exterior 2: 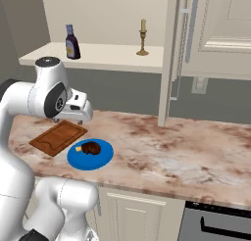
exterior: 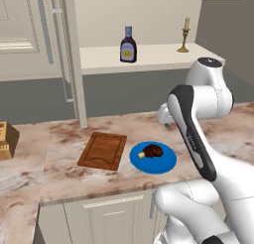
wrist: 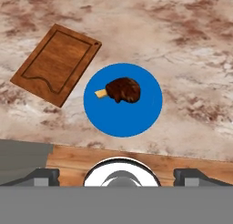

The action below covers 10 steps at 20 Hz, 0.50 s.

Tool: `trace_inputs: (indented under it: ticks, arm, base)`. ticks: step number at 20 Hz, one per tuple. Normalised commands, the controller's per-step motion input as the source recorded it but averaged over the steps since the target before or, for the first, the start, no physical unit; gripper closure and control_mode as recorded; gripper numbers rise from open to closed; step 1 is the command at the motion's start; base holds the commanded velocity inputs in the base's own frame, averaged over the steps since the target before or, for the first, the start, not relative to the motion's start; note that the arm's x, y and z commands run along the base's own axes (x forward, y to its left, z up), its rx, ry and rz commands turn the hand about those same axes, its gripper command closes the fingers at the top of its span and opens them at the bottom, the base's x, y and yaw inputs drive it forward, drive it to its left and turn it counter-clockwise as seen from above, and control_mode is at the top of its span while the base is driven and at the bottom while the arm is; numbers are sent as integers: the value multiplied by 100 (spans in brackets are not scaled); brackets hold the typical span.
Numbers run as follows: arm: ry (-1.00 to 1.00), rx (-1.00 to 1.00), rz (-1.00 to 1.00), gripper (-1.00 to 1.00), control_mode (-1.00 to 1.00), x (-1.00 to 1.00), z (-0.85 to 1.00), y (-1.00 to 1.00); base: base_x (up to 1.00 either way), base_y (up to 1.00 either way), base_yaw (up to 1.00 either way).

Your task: Pick the steak from the plate and place it on the cutting board. Then pick the condiment bottle from the cabinet and place it next to the cutting board.

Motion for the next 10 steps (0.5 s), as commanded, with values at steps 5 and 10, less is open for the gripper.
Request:
trace_inputs:
  ticks: [5,10]
  arm:
    - [0,0,-1,-100,-100,-9,-14,8]
    - [0,0,-3,-100,-100,-7,-10,10]
  base:
    - [0,0,0]
    - [0,0,0]
